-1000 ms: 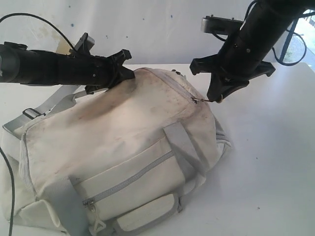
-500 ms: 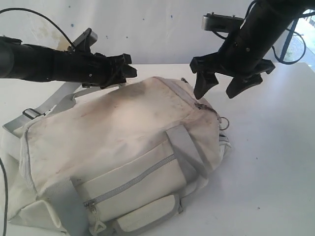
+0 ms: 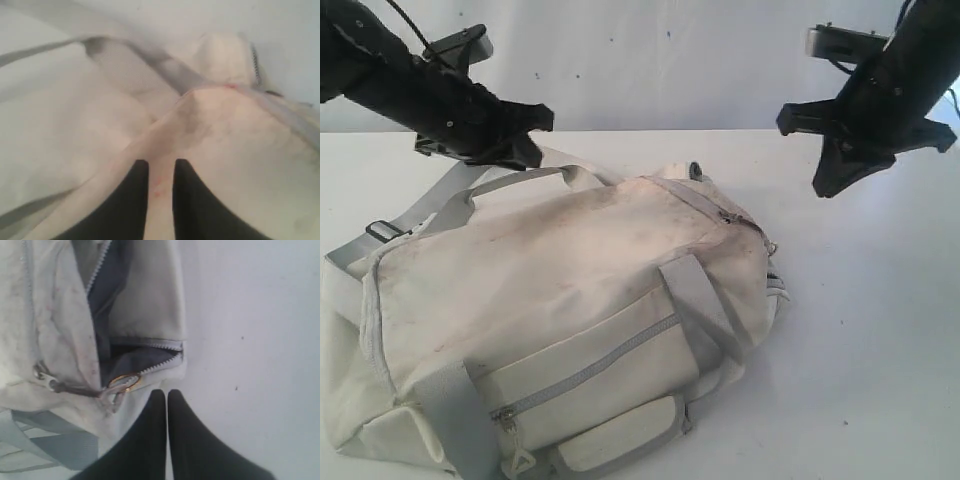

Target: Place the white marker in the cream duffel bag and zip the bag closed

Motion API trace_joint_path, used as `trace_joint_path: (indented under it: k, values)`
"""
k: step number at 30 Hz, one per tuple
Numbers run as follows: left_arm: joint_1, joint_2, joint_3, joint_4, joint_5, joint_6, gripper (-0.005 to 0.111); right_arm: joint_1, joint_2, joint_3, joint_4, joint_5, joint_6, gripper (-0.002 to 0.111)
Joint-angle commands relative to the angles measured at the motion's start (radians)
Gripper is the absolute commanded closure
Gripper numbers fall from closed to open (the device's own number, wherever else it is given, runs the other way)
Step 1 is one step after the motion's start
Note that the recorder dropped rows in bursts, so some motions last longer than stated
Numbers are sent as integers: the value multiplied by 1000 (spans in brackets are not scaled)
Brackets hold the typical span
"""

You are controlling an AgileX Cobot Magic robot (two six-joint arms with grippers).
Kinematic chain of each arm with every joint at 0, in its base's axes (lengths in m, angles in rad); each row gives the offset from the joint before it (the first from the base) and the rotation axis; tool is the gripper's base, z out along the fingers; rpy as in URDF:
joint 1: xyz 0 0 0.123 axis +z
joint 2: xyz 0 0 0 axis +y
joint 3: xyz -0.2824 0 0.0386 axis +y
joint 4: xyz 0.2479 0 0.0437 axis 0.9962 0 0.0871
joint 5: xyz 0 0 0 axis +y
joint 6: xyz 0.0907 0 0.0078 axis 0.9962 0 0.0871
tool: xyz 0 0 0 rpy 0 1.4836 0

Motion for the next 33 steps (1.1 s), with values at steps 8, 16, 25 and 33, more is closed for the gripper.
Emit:
trace_joint_path:
  k: [8,16,25,33]
  values:
    - [212,-92,72,481,432,-353,107,-125,-104,314,-45,-186,-35,108]
    - [283,-224,260,620,415,-397,107,-125,-187,440,-102,-244,-35,108]
    - [283,-438,401,692,385,-433,107,-125,-376,541,-122,-259,-39,108]
    - [283,-733,506,773,357,-500,107,-125,-691,635,-191,-293,-36,108]
